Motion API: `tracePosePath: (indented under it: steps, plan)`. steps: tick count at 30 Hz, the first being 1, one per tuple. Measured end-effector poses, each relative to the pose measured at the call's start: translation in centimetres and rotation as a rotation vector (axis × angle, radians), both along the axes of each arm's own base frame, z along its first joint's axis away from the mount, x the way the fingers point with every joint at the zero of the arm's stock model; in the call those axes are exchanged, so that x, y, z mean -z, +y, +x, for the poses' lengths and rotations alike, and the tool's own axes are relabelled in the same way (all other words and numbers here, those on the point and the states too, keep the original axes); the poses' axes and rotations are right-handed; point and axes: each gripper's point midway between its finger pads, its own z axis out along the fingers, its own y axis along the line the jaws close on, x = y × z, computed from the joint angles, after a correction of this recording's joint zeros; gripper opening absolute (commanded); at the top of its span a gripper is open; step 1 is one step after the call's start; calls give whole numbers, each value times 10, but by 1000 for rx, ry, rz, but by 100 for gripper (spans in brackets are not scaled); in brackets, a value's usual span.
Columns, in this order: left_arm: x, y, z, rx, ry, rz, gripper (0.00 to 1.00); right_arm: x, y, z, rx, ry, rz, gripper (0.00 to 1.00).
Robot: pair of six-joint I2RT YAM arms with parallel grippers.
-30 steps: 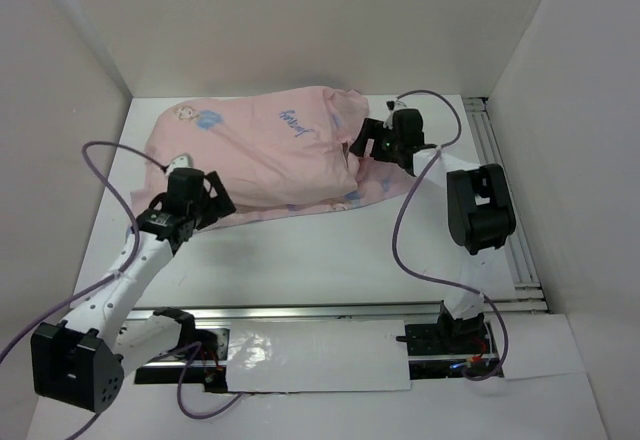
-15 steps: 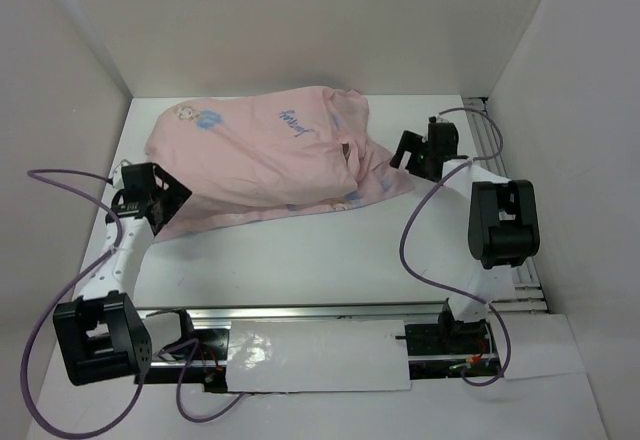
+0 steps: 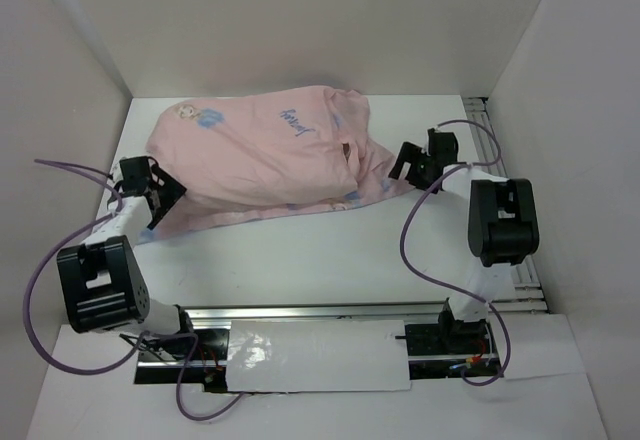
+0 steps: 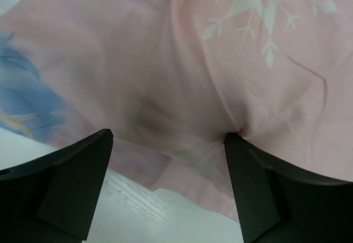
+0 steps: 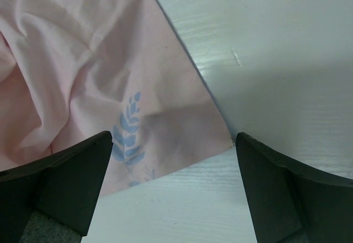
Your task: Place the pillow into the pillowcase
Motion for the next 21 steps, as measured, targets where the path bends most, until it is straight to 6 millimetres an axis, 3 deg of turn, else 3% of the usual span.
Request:
tracePosePath:
  steps: [4, 8, 10, 12, 13, 14, 15, 17, 21]
  plan:
    - [19, -22, 19, 88, 14, -20, 93, 0, 8, 5, -20, -7, 4, 100]
    - [24, -45, 42, 182, 14, -19, 92, -1, 21, 15, -55, -24, 0, 94]
    - [22, -59, 53, 227, 1, -12, 92, 0, 31, 18, -80, -27, -6, 82]
    - [20, -70, 61, 259, -7, -9, 90, 2, 40, 16, -98, -24, -14, 76]
    - [20, -74, 63, 270, -9, -8, 90, 2, 42, 16, -100, -24, -22, 70]
    - [20, -77, 64, 279, -12, -7, 90, 3, 44, 16, -100, -23, -32, 56]
    - [20, -79, 65, 287, -11, -7, 90, 4, 43, 16, -91, -21, -43, 53]
    - [21, -80, 65, 297, -9, -4, 90, 7, 40, 15, -50, -7, -66, 53]
    - [21, -80, 64, 303, -7, 0, 90, 8, 19, 19, 50, -2, -111, 68]
